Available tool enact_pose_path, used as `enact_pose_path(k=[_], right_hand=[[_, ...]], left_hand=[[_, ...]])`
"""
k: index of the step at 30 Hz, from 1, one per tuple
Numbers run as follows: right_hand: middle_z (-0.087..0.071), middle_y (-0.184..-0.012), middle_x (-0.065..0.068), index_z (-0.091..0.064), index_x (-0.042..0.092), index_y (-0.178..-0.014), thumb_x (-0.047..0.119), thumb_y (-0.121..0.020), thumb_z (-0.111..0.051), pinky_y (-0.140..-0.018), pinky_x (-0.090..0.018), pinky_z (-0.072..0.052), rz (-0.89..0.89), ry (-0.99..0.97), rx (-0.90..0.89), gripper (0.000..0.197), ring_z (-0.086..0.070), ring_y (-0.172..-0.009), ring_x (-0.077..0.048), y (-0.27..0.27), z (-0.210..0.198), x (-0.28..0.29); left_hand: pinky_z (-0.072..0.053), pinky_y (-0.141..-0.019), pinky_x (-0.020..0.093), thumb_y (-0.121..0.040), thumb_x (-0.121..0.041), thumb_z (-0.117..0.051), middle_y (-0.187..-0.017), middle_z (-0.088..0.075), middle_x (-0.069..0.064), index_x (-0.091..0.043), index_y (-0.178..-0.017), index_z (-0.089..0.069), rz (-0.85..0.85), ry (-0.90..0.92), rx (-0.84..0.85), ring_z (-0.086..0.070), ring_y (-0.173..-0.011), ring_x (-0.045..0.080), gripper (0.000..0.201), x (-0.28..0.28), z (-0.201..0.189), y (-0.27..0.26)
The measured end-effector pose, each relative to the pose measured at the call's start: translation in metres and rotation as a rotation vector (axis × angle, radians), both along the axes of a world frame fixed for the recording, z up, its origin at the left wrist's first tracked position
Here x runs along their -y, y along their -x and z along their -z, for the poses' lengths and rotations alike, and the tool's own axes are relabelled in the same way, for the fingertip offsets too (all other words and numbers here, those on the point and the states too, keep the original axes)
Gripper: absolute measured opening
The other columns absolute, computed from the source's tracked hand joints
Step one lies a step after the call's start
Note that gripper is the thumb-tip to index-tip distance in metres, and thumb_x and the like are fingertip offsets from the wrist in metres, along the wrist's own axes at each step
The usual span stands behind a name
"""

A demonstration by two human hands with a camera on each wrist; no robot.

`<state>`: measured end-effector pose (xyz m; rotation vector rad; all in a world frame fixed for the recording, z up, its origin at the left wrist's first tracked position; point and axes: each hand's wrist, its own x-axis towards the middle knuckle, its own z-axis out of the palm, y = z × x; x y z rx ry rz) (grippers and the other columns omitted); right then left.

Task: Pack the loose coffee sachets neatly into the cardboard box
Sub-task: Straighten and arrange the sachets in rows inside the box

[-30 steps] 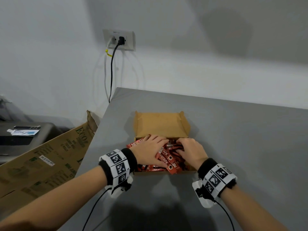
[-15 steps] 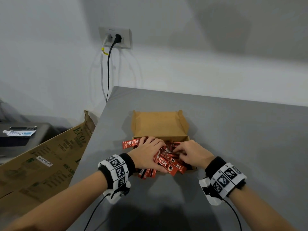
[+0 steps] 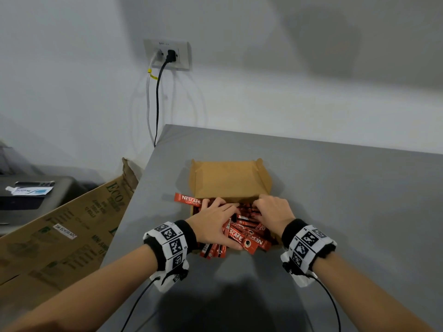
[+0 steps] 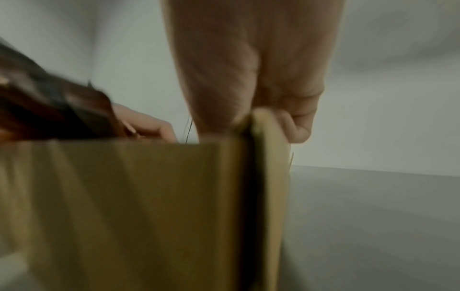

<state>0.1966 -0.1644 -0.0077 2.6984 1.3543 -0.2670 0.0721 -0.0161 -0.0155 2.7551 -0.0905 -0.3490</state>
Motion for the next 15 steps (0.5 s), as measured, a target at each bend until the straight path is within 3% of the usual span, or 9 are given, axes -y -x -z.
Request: enact_pose_path(k=[4,8,11,15], right_hand=[[-0.060,-0.109,-0.003,-0.060,0.015,-0.104,0.024,-0.091,-0.055,-0.081,-0.036,-0.048,-0.028,0.000,-0.007,0.017,-0.056,-0.104,-0.023,-0.0022,-0.0019,-0.0002],[-0.066,-0.098,-0.002,-0.056,0.017,-0.099,0.018,-0.091,-0.049,-0.076,-0.034,-0.048,-0.015,-0.053,-0.067,0.011,-0.061,-0.092,-0.023,-0.0061,-0.0066,0.0031],[-0.065,-0.101,0.004,-0.057,0.020,-0.105,0.028,-0.087,-0.058,-0.076,-0.032,-0.045,-0.020,-0.063,-0.120,0.020,-0.059,-0.097,-0.019,-0.0067,-0.0079,0.0050],[-0.065,-0.097,0.004,-0.060,0.021,-0.098,0.027,-0.084,-0.059,-0.073,-0.031,-0.045,-0.037,-0.020,-0.080,0.015,-0.059,-0.097,-0.018,-0.0043,-0.0046,0.0016]], left_hand=[[-0.007,-0.111,0.046,-0.069,-0.068,-0.064,-0.139,-0.038,-0.010,-0.025,-0.135,-0.035,-0.030,0.048,-0.005,-0.023,-0.130,0.014,0.084,0.0032,-0.0048,0.0005],[-0.003,-0.111,0.046,-0.068,-0.071,-0.062,-0.142,-0.034,-0.007,-0.022,-0.140,-0.029,-0.026,0.032,-0.028,-0.021,-0.132,0.014,0.094,0.0032,-0.0046,0.0001],[-0.003,-0.111,0.045,-0.065,-0.074,-0.055,-0.142,-0.033,-0.005,-0.018,-0.140,-0.031,-0.015,0.021,-0.041,-0.022,-0.132,0.015,0.096,0.0025,-0.0039,-0.0007],[-0.003,-0.111,0.047,-0.070,-0.070,-0.061,-0.142,-0.033,-0.006,-0.020,-0.140,-0.031,-0.018,0.025,-0.049,-0.022,-0.132,0.015,0.092,0.0029,-0.0037,-0.0002]])
